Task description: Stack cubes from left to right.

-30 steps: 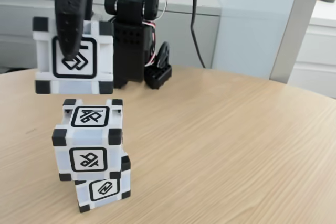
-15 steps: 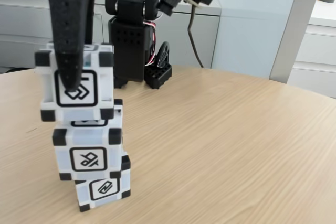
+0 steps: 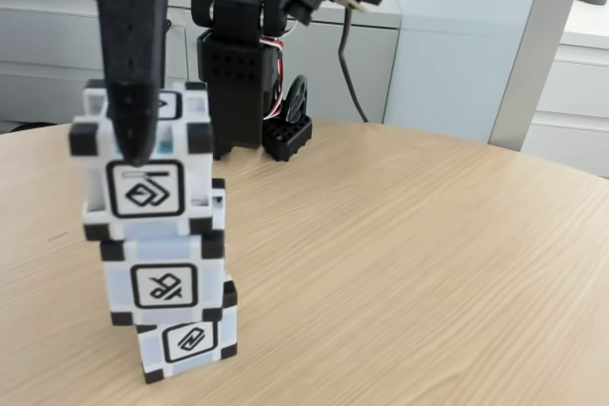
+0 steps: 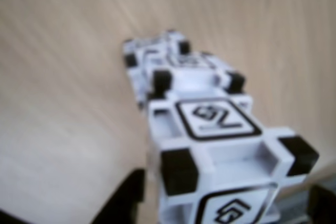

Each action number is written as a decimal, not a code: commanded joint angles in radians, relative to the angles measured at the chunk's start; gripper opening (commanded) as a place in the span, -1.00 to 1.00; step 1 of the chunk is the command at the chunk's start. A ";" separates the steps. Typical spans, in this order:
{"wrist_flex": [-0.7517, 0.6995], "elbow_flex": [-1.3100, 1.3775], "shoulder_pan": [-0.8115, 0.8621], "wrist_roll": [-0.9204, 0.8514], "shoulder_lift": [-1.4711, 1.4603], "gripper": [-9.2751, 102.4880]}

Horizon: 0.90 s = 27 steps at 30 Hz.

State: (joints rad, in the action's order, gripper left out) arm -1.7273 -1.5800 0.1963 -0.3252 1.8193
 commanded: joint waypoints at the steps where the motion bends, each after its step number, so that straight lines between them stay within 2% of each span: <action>1: -0.006 0.044 -0.003 -0.005 0.086 -0.22; 5: -0.005 0.032 -0.063 0.026 0.245 -0.28; 6: -0.005 0.029 -0.104 0.026 0.291 -0.35; 7: -0.005 0.026 -0.146 0.034 0.336 -0.46; 9: -0.005 0.023 -0.212 0.072 0.425 -0.83; 15: 0.049 -0.115 -0.330 0.161 0.574 -0.83; 19: 0.206 -0.408 -0.359 0.161 0.687 -0.83; 24: 0.468 -0.830 -0.360 0.110 1.022 -0.83; 27: 0.523 -1.094 -0.359 0.049 1.253 -0.83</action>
State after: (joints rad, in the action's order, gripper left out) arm -1.2548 -2.5387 -0.1626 -0.2439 2.8655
